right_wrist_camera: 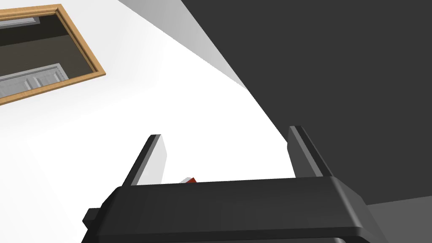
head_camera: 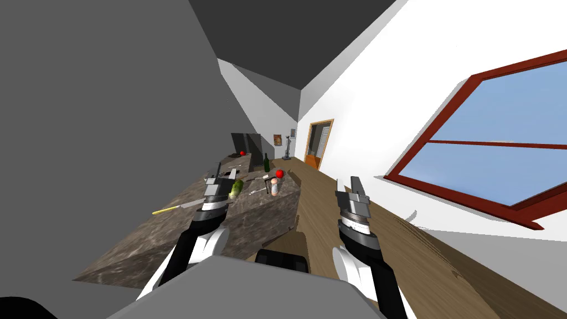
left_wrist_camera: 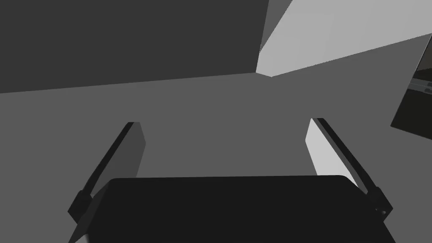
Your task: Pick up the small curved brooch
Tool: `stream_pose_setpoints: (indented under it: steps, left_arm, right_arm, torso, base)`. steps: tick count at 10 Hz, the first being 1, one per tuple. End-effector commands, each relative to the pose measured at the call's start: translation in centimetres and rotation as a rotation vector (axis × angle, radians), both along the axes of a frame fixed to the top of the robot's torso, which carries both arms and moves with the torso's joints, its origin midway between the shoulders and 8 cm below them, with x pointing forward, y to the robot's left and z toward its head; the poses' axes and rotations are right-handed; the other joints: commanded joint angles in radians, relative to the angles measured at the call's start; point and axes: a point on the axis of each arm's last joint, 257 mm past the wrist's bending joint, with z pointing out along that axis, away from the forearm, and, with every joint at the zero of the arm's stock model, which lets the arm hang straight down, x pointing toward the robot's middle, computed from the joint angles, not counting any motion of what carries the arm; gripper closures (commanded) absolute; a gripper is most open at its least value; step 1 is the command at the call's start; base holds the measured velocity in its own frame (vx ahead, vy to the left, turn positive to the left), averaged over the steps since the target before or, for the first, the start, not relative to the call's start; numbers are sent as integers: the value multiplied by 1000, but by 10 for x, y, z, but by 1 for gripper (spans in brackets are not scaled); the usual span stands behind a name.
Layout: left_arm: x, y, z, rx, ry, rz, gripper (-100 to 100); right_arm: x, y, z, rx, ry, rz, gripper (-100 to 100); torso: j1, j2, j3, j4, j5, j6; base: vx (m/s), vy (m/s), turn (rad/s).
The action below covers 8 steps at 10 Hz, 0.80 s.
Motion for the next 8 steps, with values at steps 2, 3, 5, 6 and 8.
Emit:
stream_pose_setpoints:
  steps: [2,3,5,6,8]
  left_arm:
    - [15,-10,-14,48,62,-41,-100]
    - [21,-13,-21,64,89,-55,-100]
    - [35,-19,-38,97,155,-83,-100]
    - [42,-21,-48,114,191,-96,-100]
    - [57,-25,-71,149,270,-119,-100]
  right_arm:
    - [0,0,0,0,0,0,0]
    - [0,0,0,0,0,0,0]
    - [0,0,0,0,0,0,0]
    - [0,0,0,0,0,0,0]
    - [0,0,0,0,0,0,0]
  torso:
    - [-2,3,1,0,0,0]
    - [-4,5,3,1,-1,0]
    - [-6,8,5,2,-1,0]
    - [-5,9,5,2,-1,0]
    - [-7,13,8,3,-2,0]
  base:
    - [-75,-58,42]
    - [-113,-89,52]
    - [-139,-83,54]
    - [-177,-86,71]
    - [-209,-126,72]
